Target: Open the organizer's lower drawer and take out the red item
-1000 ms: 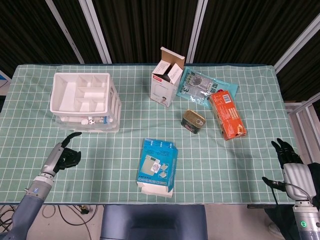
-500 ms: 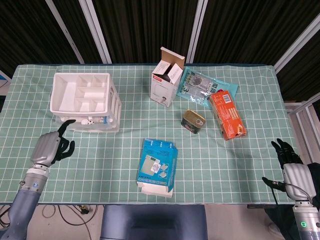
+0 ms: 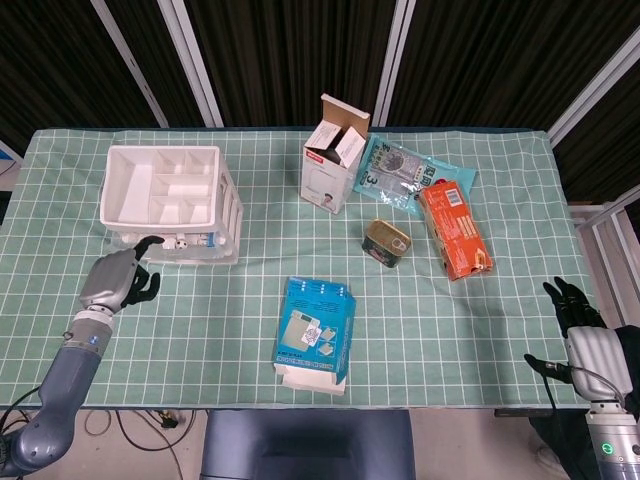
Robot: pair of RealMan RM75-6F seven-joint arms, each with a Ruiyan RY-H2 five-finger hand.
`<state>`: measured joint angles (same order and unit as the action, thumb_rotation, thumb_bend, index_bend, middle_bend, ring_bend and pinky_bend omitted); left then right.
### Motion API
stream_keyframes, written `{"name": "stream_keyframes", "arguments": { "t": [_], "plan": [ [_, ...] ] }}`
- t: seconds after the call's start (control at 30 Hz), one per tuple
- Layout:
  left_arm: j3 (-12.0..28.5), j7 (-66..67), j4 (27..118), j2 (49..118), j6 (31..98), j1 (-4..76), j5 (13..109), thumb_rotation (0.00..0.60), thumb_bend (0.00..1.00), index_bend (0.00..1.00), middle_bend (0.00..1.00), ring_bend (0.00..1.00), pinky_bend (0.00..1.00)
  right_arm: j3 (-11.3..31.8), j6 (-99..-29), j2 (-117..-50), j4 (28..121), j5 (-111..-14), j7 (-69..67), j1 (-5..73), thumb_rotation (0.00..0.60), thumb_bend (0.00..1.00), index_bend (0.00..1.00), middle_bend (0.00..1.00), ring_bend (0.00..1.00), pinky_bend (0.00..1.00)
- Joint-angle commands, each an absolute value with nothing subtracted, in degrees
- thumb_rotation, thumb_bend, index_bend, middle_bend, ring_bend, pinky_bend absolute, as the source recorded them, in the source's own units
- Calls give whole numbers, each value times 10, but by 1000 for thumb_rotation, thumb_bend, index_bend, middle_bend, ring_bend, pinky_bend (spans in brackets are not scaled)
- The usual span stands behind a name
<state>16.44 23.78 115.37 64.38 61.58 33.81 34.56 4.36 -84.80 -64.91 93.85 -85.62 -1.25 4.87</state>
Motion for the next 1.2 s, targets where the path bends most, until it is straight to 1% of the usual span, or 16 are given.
{"name": "stream_keyframes", "arguments": {
  "t": [0.03,0.3,0.53,0.77,1.2],
  "plan": [
    [159,241,1154,647,616,345,337,600,510,209,975,922,958,44,-848,-649,938,-856,-13,49,600,65,0,0,0,224],
    [148,230,1170,637,619,349,334,600,511,239,980,924,960,44,-850,-649,938,-858,-14,48,600,68,0,0,0,223],
    [134,208,1203,613,619,336,360,600,510,257,981,924,960,44,-852,-650,938,-859,-14,48,600,68,0,0,0,223],
    [110,190,1235,587,615,318,399,600,510,260,982,925,960,44,-852,-650,937,-859,-14,48,600,69,0,0,0,223],
    [79,167,1255,574,615,302,451,600,511,262,982,924,960,46,-857,-652,934,-862,-18,48,600,72,0,0,0,224]
  ]
}}
